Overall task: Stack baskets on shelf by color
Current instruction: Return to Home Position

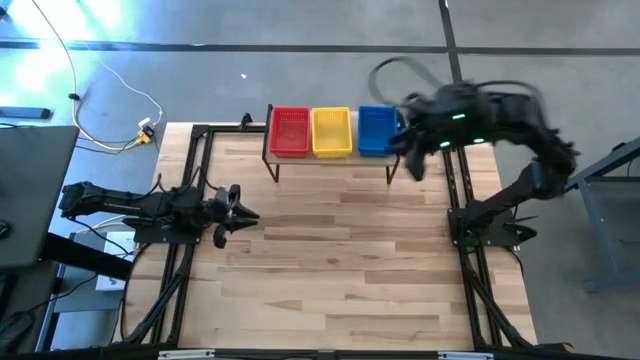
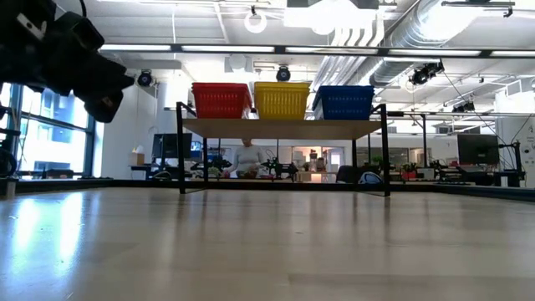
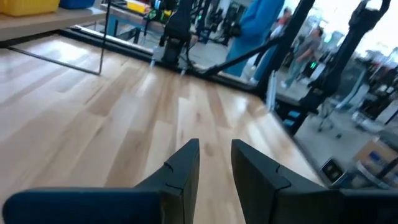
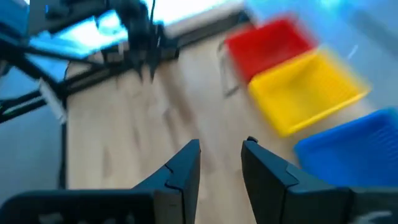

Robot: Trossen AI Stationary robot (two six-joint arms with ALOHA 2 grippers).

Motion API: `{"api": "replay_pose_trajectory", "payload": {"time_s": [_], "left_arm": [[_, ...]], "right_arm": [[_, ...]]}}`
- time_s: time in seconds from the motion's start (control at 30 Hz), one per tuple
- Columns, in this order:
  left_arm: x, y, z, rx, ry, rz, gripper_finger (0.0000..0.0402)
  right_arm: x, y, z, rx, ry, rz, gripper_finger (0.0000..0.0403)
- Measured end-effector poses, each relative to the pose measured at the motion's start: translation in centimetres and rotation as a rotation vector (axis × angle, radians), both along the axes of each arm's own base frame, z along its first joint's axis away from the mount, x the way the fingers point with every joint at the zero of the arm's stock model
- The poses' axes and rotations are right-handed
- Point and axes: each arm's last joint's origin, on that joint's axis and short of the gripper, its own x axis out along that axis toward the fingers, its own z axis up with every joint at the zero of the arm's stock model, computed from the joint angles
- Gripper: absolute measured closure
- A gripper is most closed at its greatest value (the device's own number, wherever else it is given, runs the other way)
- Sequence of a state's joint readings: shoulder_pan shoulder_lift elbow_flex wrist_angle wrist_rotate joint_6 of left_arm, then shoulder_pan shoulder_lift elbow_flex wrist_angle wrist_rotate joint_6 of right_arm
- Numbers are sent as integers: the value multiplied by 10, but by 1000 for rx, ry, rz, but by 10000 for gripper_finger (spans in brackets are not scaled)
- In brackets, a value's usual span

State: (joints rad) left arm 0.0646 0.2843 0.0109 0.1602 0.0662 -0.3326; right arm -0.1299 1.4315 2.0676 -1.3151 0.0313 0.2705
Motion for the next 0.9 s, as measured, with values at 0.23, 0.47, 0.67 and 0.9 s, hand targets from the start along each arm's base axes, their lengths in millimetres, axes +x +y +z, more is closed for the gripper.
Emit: {"api": "replay_pose_trajectory", "payload": {"time_s": [0.23, 0.47, 0.67, 0.9], "left_arm": [[0, 0, -3, -62, 33, 14, 316], [0, 0, -3, 20, 39, 4, 316], [0, 0, -3, 53, 39, -1, 316], [0, 0, -3, 53, 39, -1, 316]], "right_arm": [[-81, 6, 30, -253, -140, -37, 299], [-139, 12, -4, -282, -195, -83, 299], [-161, 15, -55, -272, -277, -100, 299], [-164, 19, -125, -180, -393, -46, 299]]}}
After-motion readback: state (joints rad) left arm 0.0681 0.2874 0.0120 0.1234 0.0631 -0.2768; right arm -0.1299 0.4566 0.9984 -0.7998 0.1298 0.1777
